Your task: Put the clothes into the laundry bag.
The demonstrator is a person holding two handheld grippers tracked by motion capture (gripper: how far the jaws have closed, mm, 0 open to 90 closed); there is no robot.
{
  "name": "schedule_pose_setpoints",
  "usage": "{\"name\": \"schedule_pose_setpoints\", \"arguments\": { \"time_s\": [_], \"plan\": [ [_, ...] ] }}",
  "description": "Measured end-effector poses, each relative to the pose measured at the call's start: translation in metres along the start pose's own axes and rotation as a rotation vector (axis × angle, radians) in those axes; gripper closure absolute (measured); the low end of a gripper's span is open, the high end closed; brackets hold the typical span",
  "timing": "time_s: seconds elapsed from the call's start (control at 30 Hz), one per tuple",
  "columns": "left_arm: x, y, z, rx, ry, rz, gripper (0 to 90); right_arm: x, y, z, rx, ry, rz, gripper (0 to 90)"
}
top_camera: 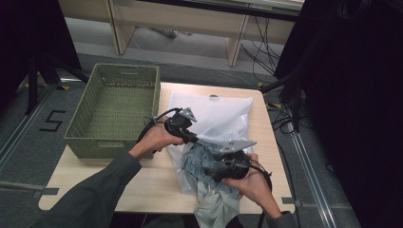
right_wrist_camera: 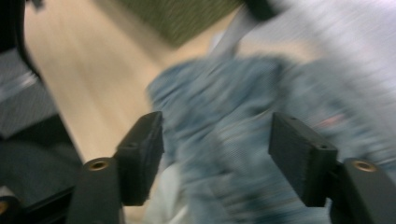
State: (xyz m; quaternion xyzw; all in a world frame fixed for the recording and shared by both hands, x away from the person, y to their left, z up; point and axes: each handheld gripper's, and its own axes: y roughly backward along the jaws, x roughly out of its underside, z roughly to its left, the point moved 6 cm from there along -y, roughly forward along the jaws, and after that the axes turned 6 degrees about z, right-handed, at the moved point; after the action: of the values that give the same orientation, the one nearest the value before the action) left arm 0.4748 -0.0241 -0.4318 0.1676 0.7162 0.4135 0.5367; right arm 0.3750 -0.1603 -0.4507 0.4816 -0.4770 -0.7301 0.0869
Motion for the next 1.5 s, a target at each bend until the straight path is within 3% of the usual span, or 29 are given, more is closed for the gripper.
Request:
{"name": "schedule_pose_setpoints", "arguments": {
  "time_s": [0.03,0.17,0.2,0.23,0.3,0.37,0.43,0.5,0.57,0.6,0.67,0.7,0.77,0.9,0.93,0.97,1.1,1.2,1.3,1.33,1.37,1.47,1.5],
  "plan": [
    [0.000,0.000,0.000,0.000,0.000,-0.001,85.7,0.003,-0.007,0.003,-0.004,-0.003,-0.005,31.8],
    [0.000,-0.001,-0.001,-0.001,0.014,-0.001,85.6,0.021,-0.039,0.010,0.021,0.066,0.114,22.7],
    [0.000,-0.001,-0.001,-0.002,0.013,0.000,85.6,0.024,-0.045,0.014,0.001,0.047,0.150,20.9],
    [0.000,-0.001,-0.001,0.000,0.020,-0.005,85.6,0.028,-0.051,0.012,0.030,0.103,0.181,20.0],
    [0.001,-0.001,-0.001,0.001,0.013,0.002,85.5,0.034,-0.065,0.014,0.060,0.143,0.229,20.1],
    [0.001,-0.001,-0.002,0.001,0.009,-0.001,85.5,0.041,-0.076,0.015,0.071,0.173,0.295,26.0],
    [0.002,-0.001,-0.003,0.004,0.006,-0.001,85.5,0.039,-0.079,0.012,0.097,0.197,0.301,39.3],
    [0.003,0.000,-0.003,0.005,0.006,-0.001,85.6,0.032,-0.072,0.009,0.081,0.171,0.259,58.2],
    [0.003,0.003,-0.004,0.007,-0.010,-0.004,85.7,0.028,-0.066,0.005,0.076,0.154,0.222,63.7],
    [0.003,0.004,-0.005,0.004,-0.018,0.000,85.7,0.023,-0.058,0.001,0.082,0.102,0.195,65.5],
    [0.003,0.004,-0.009,0.005,-0.018,-0.002,85.8,0.017,-0.048,-0.005,0.103,0.067,0.171,66.4],
    [0.002,0.005,-0.012,0.010,-0.025,-0.004,85.8,0.013,-0.045,-0.011,0.124,0.064,0.121,66.6],
    [-0.001,0.007,-0.014,0.005,-0.030,-0.019,85.8,0.003,-0.034,-0.022,0.135,0.021,0.085,67.1],
    [-0.005,0.014,-0.012,-0.008,-0.030,-0.048,85.9,-0.008,-0.021,-0.037,0.155,-0.004,0.072,67.2],
    [-0.007,0.015,-0.012,-0.012,-0.051,-0.064,85.9,-0.010,-0.019,-0.039,0.160,-0.007,0.077,67.2],
    [-0.007,0.017,-0.014,-0.004,-0.044,-0.060,85.9,-0.012,-0.017,-0.041,0.161,-0.031,0.082,67.2],
    [-0.007,0.015,-0.022,0.010,-0.047,-0.036,85.9,-0.011,-0.026,-0.059,0.164,-0.096,0.107,67.2],
    [-0.007,0.012,-0.020,0.009,-0.046,-0.032,85.9,-0.019,-0.029,-0.067,0.148,-0.155,0.074,67.1],
    [-0.007,0.013,-0.015,0.010,-0.027,-0.041,85.9,-0.026,-0.027,-0.072,0.148,-0.164,0.034,67.0],
    [-0.006,0.013,-0.014,0.009,-0.025,-0.040,85.9,-0.025,-0.027,-0.074,0.140,-0.180,0.052,67.0],
    [-0.006,0.013,-0.014,0.010,-0.025,-0.037,85.8,-0.024,-0.031,-0.078,0.153,-0.162,0.035,66.8],
    [-0.001,0.007,-0.014,0.009,-0.023,-0.025,85.3,-0.012,-0.045,-0.081,0.129,-0.226,0.062,66.1],
    [0.002,0.004,-0.014,0.006,-0.023,-0.020,84.9,-0.008,-0.049,-0.084,0.132,-0.215,0.060,65.9]
  ]
}}
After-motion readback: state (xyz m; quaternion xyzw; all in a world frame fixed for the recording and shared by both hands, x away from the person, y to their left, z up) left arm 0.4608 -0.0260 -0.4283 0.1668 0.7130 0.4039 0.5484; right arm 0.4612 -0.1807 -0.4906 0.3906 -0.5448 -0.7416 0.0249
